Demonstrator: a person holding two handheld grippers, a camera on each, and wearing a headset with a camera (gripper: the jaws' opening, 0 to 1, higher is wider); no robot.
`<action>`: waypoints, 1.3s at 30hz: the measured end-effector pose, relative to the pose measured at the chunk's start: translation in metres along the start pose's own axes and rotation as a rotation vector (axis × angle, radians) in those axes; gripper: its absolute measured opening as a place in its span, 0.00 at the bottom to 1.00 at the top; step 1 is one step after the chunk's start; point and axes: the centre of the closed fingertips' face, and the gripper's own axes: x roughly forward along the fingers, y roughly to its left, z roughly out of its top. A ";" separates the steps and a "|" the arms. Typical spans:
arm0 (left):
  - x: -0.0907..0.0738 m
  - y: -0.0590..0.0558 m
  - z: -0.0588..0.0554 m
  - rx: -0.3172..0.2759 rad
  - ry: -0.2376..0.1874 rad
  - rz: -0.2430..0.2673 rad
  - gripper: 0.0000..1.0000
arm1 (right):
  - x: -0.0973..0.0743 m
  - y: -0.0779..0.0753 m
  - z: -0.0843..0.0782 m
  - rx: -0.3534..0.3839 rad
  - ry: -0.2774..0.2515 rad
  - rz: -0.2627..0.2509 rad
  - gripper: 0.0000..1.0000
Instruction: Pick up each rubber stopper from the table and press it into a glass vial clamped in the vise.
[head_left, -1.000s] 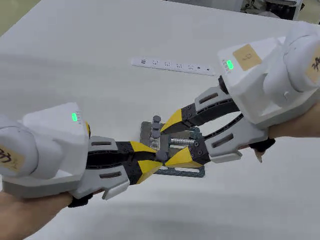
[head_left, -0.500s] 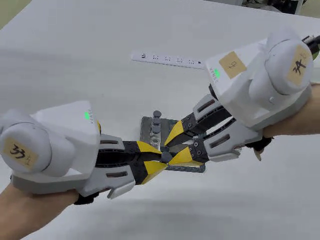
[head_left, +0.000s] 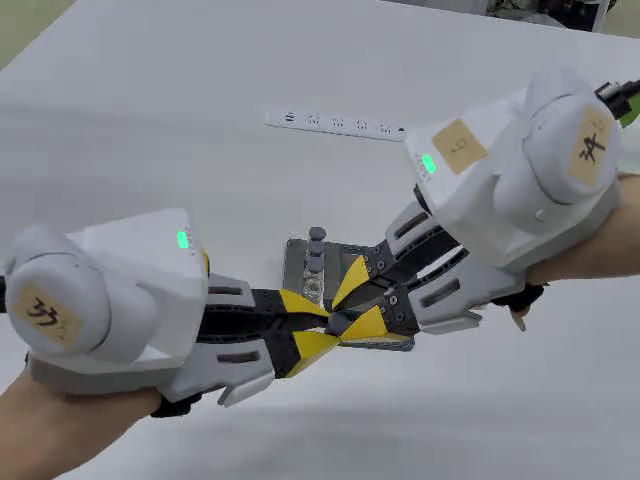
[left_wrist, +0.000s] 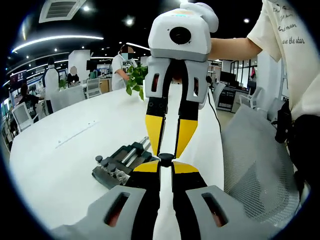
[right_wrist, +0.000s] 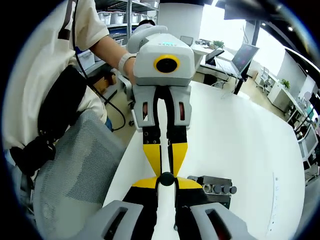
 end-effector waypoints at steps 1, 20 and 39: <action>0.000 0.000 0.000 0.000 0.001 0.000 0.04 | 0.000 0.000 0.000 0.000 0.000 0.000 0.07; 0.003 -0.001 -0.002 -0.012 0.000 -0.003 0.04 | 0.001 0.000 -0.003 -0.009 0.013 0.008 0.05; 0.004 0.007 -0.019 -0.092 0.012 0.046 0.34 | 0.004 -0.003 -0.011 -0.015 0.042 0.014 0.05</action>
